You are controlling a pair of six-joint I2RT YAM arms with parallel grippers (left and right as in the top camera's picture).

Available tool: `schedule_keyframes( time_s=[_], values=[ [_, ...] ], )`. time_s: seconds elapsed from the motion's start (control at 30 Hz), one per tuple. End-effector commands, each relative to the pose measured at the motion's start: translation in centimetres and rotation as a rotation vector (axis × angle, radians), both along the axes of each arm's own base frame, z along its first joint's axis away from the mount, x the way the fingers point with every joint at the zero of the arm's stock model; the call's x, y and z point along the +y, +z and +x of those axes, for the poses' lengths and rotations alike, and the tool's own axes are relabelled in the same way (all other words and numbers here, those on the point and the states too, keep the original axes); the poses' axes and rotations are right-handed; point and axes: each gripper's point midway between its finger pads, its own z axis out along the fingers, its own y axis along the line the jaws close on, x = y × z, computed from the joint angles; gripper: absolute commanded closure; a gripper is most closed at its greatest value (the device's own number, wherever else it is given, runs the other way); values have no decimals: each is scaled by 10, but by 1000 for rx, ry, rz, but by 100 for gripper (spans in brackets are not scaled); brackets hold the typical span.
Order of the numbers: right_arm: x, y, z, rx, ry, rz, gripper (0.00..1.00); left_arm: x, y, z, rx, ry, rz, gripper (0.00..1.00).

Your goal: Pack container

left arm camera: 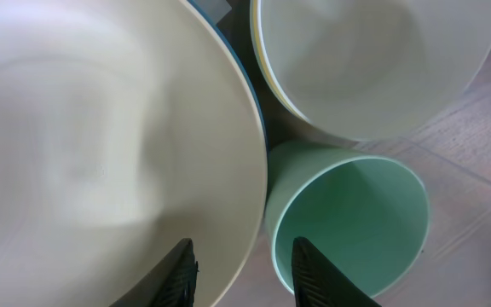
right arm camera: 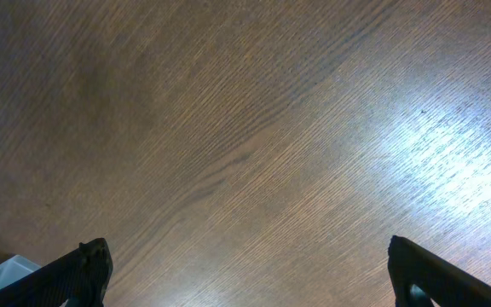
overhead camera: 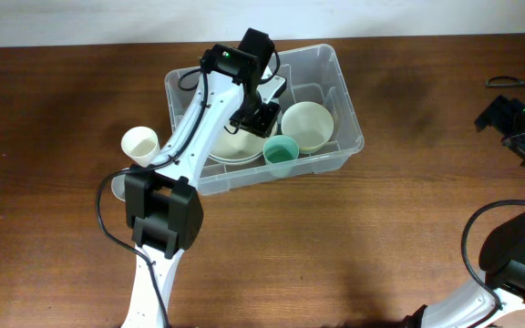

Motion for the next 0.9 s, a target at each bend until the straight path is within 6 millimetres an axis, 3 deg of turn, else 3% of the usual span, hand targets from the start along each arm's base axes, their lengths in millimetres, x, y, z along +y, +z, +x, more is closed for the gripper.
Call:
schedule_keyframes(
  time_s=[0.0,0.17,0.3,0.43,0.57,0.73,0.87],
  values=[
    [0,4,-2,-6,4,-7,1,11,0,9,-11,17,4,59],
    [-1,4,-2,-6,4,-7,1,27,17,27,-61,69,-17,51],
    [0,4,-2,-7,4,-7,1,50,49,55,-147,184,-65,38],
    [0,4,-2,-7,4,-7,1,80,88,72,-233,253,-93,35],
    [-1,4,-2,-6,4,-7,1,135,117,72,-267,426,-34,35],
    [0,4,-2,-7,4,-7,1,199,131,51,-211,632,8,35],
    [-1,4,-2,-6,4,-7,1,223,129,49,-172,691,-35,35]
  ],
)
